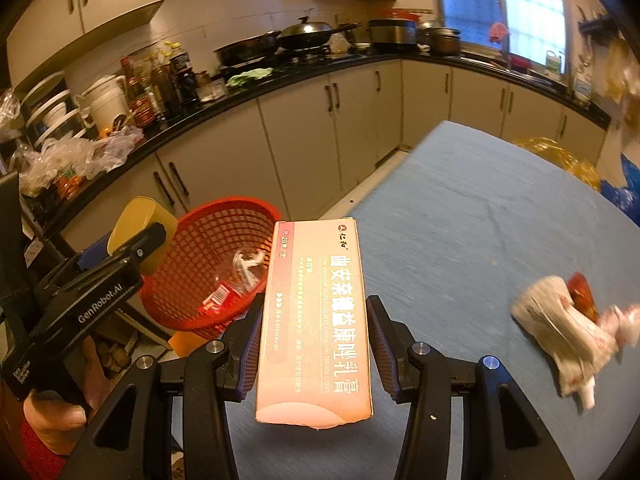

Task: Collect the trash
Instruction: 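Carry the yellow container in the left tool and pink box in the right tool to the basket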

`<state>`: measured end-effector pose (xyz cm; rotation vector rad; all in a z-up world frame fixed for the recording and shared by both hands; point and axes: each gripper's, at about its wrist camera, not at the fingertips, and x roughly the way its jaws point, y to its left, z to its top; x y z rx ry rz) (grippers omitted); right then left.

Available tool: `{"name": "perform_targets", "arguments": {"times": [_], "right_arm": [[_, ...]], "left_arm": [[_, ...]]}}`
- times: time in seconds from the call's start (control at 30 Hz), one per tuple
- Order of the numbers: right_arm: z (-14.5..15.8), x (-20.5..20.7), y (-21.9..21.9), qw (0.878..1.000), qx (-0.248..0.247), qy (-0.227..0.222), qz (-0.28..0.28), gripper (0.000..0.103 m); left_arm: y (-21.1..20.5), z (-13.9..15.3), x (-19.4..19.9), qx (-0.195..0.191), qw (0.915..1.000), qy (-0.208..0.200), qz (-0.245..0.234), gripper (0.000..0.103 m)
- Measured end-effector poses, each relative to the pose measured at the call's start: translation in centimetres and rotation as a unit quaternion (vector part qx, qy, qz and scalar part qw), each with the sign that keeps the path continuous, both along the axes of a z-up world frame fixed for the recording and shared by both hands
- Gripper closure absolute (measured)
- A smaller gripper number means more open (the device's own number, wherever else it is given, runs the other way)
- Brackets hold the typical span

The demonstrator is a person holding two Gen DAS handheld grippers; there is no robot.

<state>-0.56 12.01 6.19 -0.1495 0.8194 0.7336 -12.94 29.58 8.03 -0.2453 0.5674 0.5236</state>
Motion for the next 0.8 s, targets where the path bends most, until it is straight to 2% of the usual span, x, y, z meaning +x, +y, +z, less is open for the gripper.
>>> {"name": "perform_targets", "arguments": {"times": [0.4,0.63,0.8], "right_arm": [[-0.4,3.0,6.3,0.997,0.014,0.056,0.046,0.051],[-1.2,4.2,9.5,0.993,0.030,0.092,0.062,0.050],[-1.4,4.6,11.2,0.992,0.037,0.100,0.069,0.050]], "left_arm": [[4.0,-1.5,-0.5,-0.015,0.9995,0.019,0.019,0.035],[4.5,-2.1,-0.5,-0.014,0.9993,0.029,0.017,0.035],[4.3,-2.3,-0.1,-0.011,0.9993,0.034,0.011,0.035]]}}
